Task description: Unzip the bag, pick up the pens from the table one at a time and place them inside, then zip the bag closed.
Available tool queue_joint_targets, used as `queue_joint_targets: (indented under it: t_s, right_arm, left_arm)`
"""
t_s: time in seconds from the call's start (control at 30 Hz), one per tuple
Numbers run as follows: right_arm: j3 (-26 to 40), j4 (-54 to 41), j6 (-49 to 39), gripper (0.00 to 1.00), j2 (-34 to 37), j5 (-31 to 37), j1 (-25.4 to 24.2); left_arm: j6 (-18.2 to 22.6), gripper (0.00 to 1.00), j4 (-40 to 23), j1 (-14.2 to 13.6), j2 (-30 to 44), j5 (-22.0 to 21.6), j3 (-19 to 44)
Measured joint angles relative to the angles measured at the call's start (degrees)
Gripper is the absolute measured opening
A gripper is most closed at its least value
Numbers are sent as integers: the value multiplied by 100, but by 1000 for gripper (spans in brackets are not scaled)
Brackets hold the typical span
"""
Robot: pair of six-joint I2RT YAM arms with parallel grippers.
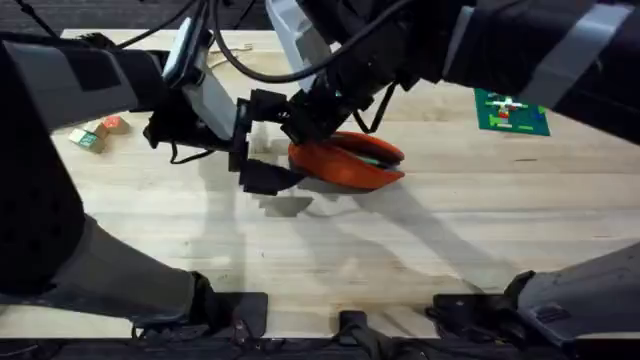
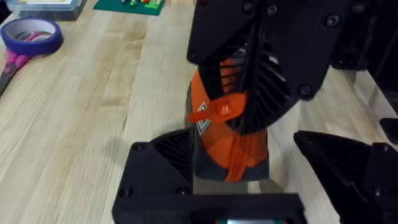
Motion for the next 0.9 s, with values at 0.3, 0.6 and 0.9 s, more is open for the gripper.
queue_joint_targets:
  t_s: [0.3, 0.6, 0.9]
  right_arm:
    - [0, -17, 0, 32, 0, -2, 0]
    - [0, -35, 0, 31, 0, -10, 2]
    - [9, -252, -2, 33, 0, 216, 31]
  left_arm:
    - [-349, 317, 225, -67, 0, 227, 0]
    - [-719, 47, 380, -93, 0, 243, -2]
    - [-843, 43, 382, -142, 0, 227, -8]
